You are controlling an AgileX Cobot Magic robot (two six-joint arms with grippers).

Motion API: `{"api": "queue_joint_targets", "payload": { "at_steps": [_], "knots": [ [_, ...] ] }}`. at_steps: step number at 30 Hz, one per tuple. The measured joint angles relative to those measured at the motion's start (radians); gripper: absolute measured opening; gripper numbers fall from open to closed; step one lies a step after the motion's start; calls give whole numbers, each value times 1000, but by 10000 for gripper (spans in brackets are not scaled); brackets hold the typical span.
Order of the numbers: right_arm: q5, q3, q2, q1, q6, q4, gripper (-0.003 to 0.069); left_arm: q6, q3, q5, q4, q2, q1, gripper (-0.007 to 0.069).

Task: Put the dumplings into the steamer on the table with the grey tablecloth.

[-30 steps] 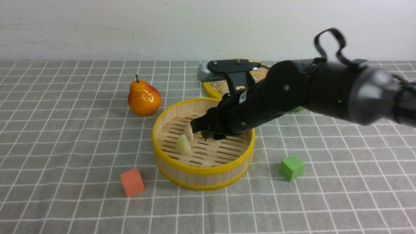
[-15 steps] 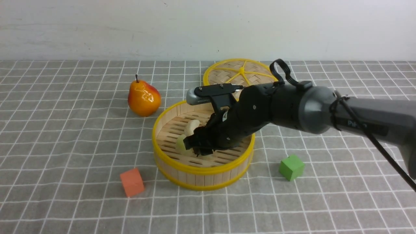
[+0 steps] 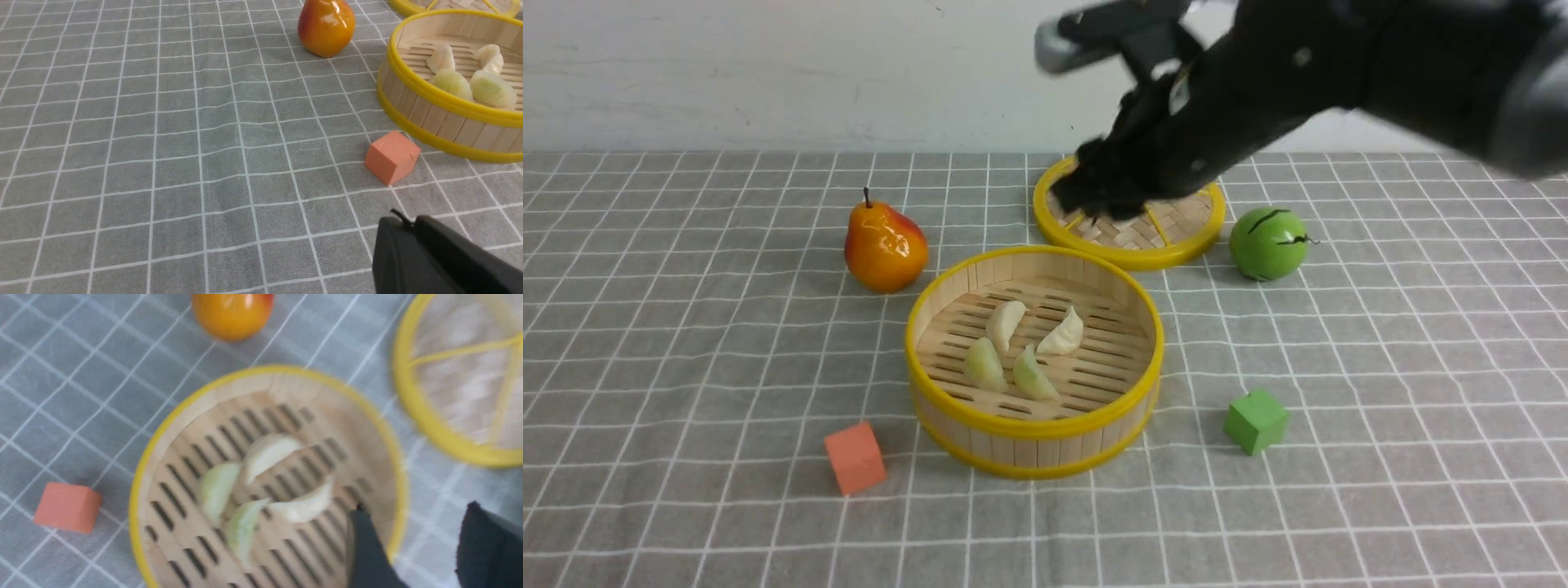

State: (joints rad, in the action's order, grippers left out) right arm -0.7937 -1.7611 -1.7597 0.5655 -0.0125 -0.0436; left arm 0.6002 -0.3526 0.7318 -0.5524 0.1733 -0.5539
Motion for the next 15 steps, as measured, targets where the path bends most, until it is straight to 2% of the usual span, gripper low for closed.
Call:
{"api": "queue_joint_targets", "payload": {
  "at_steps": [5,7,9,13,15],
  "knots": [
    [-42,9,288,0,-15,-199,48,0,0,-18,0,0,0,41],
    [-38,68,413,0,-37,-261,-14,0,0,-18,0,0,0,46],
    [-25,130,494,0,-53,-287,-20,0,0,-18,0,0,0,48],
    [74,395,745,0,-108,-352,-20,0,0,-18,0,0,0,50],
    [197,581,885,0,-162,-398,-20,0,0,-18,0,0,0,51]
  ]
}}
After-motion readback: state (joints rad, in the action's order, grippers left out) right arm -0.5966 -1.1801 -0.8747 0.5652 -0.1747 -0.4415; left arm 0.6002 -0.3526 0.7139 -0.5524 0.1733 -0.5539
